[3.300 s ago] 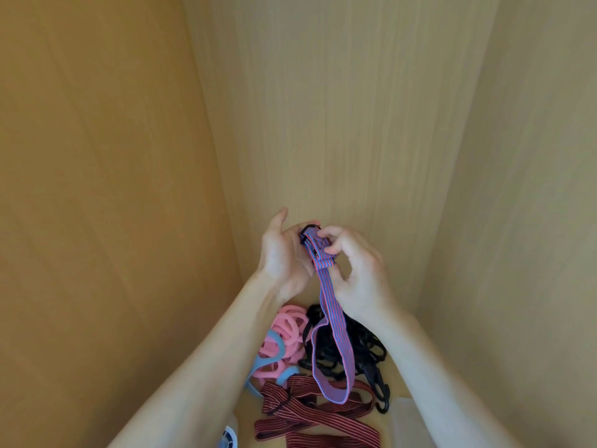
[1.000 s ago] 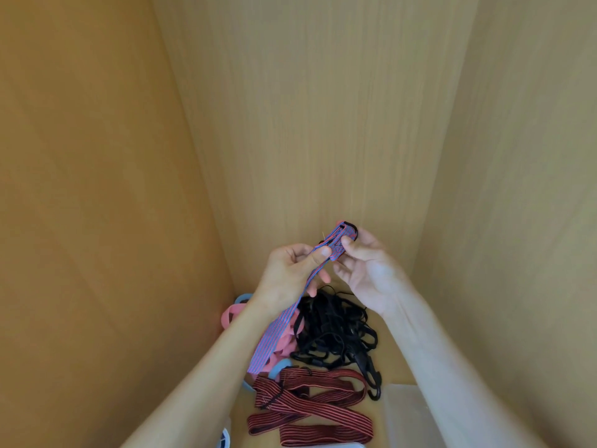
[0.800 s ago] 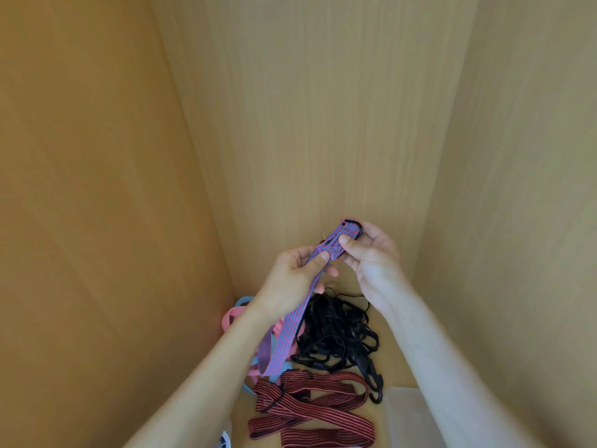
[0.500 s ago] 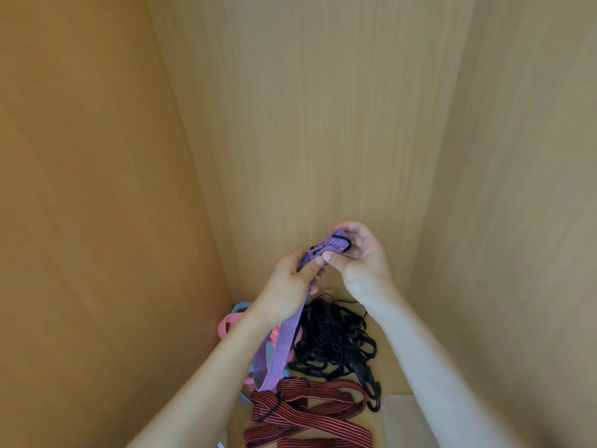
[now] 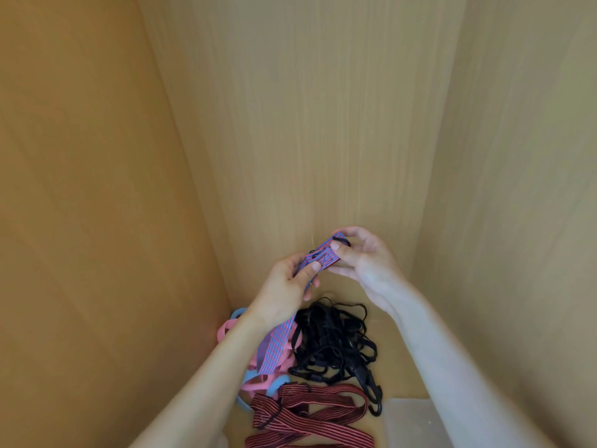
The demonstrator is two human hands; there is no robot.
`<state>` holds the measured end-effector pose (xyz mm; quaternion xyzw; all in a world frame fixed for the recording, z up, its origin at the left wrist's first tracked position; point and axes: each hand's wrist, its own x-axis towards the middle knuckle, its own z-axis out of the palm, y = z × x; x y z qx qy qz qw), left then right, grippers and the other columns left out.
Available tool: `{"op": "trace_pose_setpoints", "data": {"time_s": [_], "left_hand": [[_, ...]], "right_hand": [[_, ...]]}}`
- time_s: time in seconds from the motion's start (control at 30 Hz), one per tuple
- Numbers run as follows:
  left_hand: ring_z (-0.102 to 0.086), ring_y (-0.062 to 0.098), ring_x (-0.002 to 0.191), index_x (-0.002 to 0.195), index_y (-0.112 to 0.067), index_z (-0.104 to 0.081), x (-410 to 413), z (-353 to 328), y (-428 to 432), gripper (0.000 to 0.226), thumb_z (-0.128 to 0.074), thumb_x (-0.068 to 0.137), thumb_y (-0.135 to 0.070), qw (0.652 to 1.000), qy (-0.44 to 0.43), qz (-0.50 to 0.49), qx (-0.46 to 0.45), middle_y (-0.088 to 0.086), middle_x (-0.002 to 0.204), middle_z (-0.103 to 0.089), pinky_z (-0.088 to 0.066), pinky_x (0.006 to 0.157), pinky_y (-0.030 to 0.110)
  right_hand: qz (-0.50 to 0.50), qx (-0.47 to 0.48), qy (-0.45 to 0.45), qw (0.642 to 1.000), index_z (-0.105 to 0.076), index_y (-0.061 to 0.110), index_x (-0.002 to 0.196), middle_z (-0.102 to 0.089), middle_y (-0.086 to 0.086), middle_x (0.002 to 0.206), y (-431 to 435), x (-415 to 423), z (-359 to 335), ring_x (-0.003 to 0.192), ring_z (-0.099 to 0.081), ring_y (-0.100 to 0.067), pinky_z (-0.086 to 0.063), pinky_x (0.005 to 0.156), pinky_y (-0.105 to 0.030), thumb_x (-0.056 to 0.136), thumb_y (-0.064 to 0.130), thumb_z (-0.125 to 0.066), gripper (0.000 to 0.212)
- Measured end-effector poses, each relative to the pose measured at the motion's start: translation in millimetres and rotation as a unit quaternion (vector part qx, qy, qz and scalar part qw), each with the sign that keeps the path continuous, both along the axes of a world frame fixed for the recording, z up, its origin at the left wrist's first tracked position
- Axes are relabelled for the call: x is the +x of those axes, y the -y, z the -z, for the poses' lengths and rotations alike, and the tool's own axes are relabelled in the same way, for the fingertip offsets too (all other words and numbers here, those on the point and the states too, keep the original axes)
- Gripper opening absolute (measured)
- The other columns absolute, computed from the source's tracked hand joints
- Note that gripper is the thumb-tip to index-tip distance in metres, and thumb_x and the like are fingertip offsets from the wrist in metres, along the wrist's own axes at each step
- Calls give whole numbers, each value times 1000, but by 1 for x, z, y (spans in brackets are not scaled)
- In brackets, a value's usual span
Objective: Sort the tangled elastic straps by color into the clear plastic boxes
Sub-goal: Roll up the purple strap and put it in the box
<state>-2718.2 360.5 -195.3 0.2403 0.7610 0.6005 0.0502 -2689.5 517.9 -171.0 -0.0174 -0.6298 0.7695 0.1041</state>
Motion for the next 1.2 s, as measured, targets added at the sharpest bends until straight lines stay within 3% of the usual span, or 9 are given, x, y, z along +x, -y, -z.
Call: {"op": "trace_pose_setpoints", "data": {"time_s": [0.1,0.17,0.3,0.47,0.57,0.67,0.77,0.97,1.2], "left_hand": [[-42,9,49,103,-12,-62,2,-1,-1,14,-48,105,-9,1000,13,5,5,4,76,-57,-32,47,18],[-43,10,49,105,-11,-60,2,-3,-2,14,-47,105,-8,1000,21,8,4,5,77,-58,-32,47,20],[-53,13,45,119,-7,-53,0,-8,-7,18,-42,106,-4,997,73,25,32,6,74,-56,-43,51,26],[-59,25,56,128,-5,-52,-1,-8,-9,27,-39,105,2,983,138,23,121,11,76,-60,-53,66,38],[-65,23,60,112,-7,-56,5,-10,-8,22,-38,104,3,962,196,15,190,9,74,-67,-59,59,38],[-60,31,77,102,-7,-58,8,-15,-6,25,-34,104,-3,930,269,35,248,18,88,-62,-52,75,46],[-58,33,89,99,-9,-60,12,-24,-4,32,-30,100,-20,883,340,72,316,17,95,-60,-43,87,47],[-62,22,93,99,-11,-57,17,-33,-9,60,-29,100,-64,859,352,65,366,8,94,-62,-47,95,35],[-65,25,89,105,-10,-57,10,-20,-6,72,-24,96,-73,869,340,5,360,10,91,-65,-51,87,39]], "right_hand": [[-10,21,0,1000,-59,-6,122,-67,-17,103,-5,-2,4,86,-67,-22,-59,85,-33,95,-3,-62,27],[19,65,-27,997,-62,-8,112,-68,-16,95,-3,-4,4,81,-65,-21,-58,85,-34,93,-7,-63,19],[121,173,-97,973,-64,23,86,-71,11,75,8,-6,8,66,-64,-1,-51,74,-20,88,-5,-70,29],[167,311,-192,916,-63,37,94,-70,26,83,21,-1,22,65,-63,11,-44,63,-3,85,9,-70,30],[169,365,-258,879,-69,26,106,-73,18,102,22,1,26,93,-68,0,-51,82,-16,84,11,-66,27],[162,379,-307,858,-71,11,111,-74,4,116,22,1,30,109,-69,-14,-53,95,-29,83,1,-66,30],[156,398,-350,833,-71,4,108,-72,-4,120,25,1,33,115,-67,-19,-52,100,-31,74,-16,-64,40],[145,397,-364,830,-69,-3,103,-68,-11,126,35,2,47,126,-60,-24,-46,109,-36,68,-27,-57,44],[74,434,-342,830,-66,7,120,-56,0,144,35,17,63,141,-45,-17,-34,117,-33,89,12,-61,31]]}}
